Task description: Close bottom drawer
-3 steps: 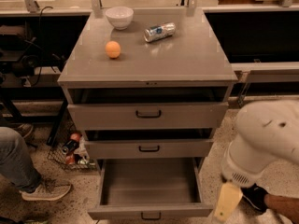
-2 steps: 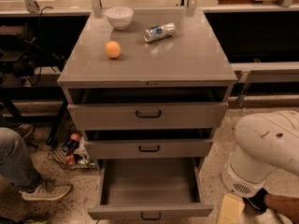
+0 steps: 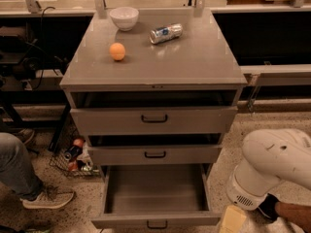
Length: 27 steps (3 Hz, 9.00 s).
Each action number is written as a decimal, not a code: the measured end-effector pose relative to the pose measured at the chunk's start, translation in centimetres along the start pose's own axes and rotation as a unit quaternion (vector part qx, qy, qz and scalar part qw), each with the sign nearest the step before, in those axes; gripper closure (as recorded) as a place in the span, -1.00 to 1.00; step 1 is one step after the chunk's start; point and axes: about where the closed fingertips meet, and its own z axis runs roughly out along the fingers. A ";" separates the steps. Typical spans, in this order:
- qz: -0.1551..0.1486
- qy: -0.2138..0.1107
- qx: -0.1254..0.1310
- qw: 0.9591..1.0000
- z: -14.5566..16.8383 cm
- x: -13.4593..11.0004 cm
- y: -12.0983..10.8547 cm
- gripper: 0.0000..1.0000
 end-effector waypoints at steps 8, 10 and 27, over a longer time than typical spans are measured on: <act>0.116 -0.132 -0.146 0.973 36.7 0.1 -6.5 1.00; 0.164 -0.181 -0.117 0.963 44.5 2.0 -11.7 1.00; 0.162 -0.468 0.119 0.861 40.4 -7.2 -30.2 1.00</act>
Offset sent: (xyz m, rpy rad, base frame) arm 0.0236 0.0535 -0.2272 0.3330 0.1627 -0.1270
